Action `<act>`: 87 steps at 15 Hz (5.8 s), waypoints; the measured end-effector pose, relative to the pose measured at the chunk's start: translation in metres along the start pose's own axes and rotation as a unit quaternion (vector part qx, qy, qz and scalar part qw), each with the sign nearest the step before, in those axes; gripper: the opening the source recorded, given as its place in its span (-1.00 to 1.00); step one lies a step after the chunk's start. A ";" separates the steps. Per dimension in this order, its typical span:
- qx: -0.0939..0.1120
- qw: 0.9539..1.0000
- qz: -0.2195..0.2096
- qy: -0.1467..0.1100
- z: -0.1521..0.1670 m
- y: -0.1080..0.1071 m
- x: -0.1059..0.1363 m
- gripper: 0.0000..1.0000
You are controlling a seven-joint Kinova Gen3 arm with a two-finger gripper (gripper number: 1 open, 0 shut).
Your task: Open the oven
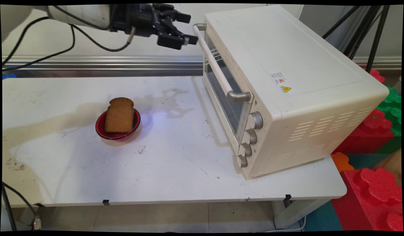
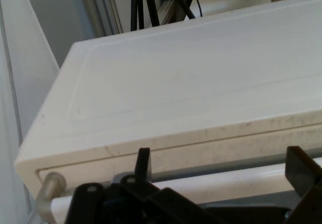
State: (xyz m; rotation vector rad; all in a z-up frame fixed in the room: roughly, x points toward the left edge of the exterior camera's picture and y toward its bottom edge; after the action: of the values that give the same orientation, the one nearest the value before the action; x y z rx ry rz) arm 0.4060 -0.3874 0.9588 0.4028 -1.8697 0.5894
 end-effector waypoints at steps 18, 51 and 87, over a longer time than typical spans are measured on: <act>-0.006 1.000 -0.004 -0.018 0.051 0.002 -0.005 -1.00; -0.034 0.997 0.021 -0.059 0.038 -0.004 -0.038 -1.00; -0.072 0.984 0.054 -0.151 -0.040 0.003 -0.154 -1.00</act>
State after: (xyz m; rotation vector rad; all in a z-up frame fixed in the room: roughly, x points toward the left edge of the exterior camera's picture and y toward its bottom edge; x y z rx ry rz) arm 0.4903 -0.3618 0.8262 0.3082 -2.2207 0.4817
